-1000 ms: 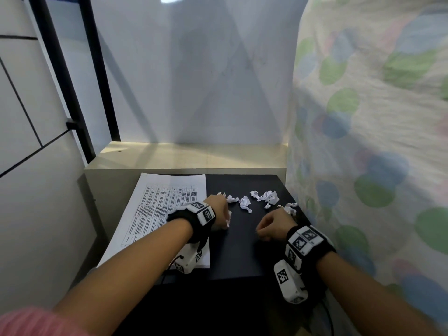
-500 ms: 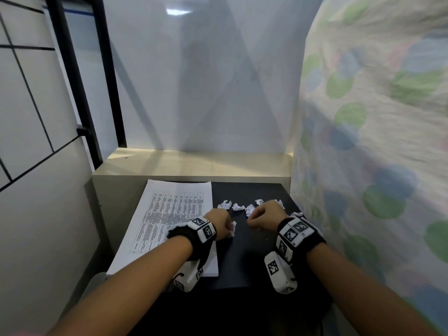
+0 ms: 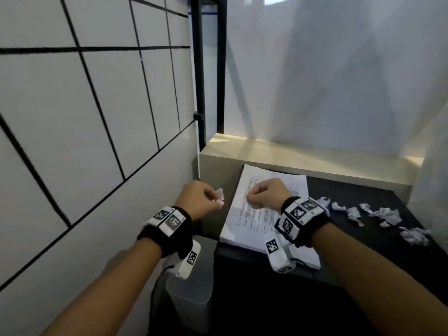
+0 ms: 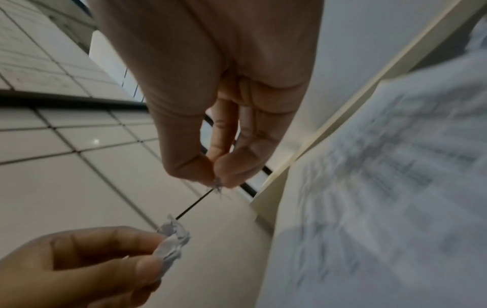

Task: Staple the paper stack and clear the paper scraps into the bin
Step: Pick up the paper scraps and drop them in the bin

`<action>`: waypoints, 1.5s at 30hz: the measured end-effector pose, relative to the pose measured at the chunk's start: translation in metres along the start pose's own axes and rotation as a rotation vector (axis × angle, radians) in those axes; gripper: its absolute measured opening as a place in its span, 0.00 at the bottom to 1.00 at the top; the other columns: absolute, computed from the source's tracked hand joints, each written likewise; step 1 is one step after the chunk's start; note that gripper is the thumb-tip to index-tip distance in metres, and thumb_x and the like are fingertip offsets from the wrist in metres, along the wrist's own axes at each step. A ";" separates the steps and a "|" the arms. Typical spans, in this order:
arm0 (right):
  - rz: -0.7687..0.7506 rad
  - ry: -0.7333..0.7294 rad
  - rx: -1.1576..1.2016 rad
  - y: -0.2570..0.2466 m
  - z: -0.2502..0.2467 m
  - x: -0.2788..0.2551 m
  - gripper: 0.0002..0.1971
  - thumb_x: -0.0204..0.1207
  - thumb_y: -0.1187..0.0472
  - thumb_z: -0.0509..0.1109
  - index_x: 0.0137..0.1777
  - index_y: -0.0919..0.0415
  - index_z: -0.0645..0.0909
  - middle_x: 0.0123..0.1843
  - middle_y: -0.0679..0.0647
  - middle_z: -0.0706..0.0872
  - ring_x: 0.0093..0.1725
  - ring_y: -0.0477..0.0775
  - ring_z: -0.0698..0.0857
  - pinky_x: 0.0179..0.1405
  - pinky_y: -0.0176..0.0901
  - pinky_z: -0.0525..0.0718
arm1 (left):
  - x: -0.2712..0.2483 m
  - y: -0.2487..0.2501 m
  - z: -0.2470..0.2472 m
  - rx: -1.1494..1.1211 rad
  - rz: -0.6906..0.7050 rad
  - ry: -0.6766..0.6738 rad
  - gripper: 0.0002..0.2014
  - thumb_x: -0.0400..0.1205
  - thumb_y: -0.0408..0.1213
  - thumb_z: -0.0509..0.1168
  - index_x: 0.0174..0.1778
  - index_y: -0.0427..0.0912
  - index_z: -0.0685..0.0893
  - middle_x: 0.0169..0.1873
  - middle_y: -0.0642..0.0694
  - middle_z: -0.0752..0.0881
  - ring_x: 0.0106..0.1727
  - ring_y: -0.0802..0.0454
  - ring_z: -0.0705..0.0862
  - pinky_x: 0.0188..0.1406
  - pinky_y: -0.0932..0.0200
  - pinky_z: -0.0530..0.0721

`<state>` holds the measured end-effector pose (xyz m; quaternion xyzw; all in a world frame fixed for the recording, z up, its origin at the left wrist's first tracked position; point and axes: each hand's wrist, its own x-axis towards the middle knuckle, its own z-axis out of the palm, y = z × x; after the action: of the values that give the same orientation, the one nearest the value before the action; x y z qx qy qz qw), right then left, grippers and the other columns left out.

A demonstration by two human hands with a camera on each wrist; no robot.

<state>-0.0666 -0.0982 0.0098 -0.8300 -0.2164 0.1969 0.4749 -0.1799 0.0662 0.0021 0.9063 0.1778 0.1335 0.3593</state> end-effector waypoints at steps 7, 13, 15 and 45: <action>-0.025 -0.137 -0.108 -0.030 0.151 0.003 0.03 0.64 0.67 0.76 0.36 0.68 0.88 0.32 0.57 0.87 0.29 0.49 0.84 0.41 0.45 0.90 | -0.048 -0.100 -0.027 0.088 -0.246 0.135 0.07 0.73 0.38 0.74 0.38 0.36 0.92 0.38 0.38 0.93 0.37 0.48 0.86 0.40 0.65 0.79; 0.102 -0.238 -0.330 0.015 0.228 0.014 0.10 0.69 0.64 0.75 0.49 0.67 0.90 0.50 0.60 0.91 0.51 0.56 0.89 0.48 0.39 0.85 | -0.069 -0.156 -0.005 0.157 -0.368 0.010 0.08 0.75 0.38 0.71 0.41 0.38 0.93 0.39 0.41 0.93 0.41 0.50 0.89 0.36 0.71 0.74; 0.201 -0.227 -0.348 0.046 0.246 0.021 0.12 0.70 0.62 0.74 0.51 0.68 0.89 0.53 0.62 0.91 0.55 0.58 0.89 0.52 0.44 0.86 | -0.068 -0.169 0.005 0.173 -0.391 -0.061 0.08 0.75 0.36 0.70 0.43 0.38 0.93 0.39 0.42 0.92 0.48 0.47 0.91 0.41 0.68 0.77; 0.612 0.034 0.026 0.182 0.318 0.045 0.21 0.81 0.68 0.59 0.74 0.67 0.70 0.73 0.64 0.76 0.72 0.64 0.76 0.67 0.44 0.75 | 0.018 -0.247 0.110 0.400 -0.402 -0.553 0.17 0.77 0.35 0.71 0.62 0.33 0.85 0.61 0.36 0.86 0.62 0.42 0.85 0.59 0.57 0.82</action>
<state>-0.1673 0.0671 -0.3045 -0.8536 0.0542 0.3197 0.4076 -0.1792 0.1753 -0.2460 0.9074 0.2706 -0.2261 0.2288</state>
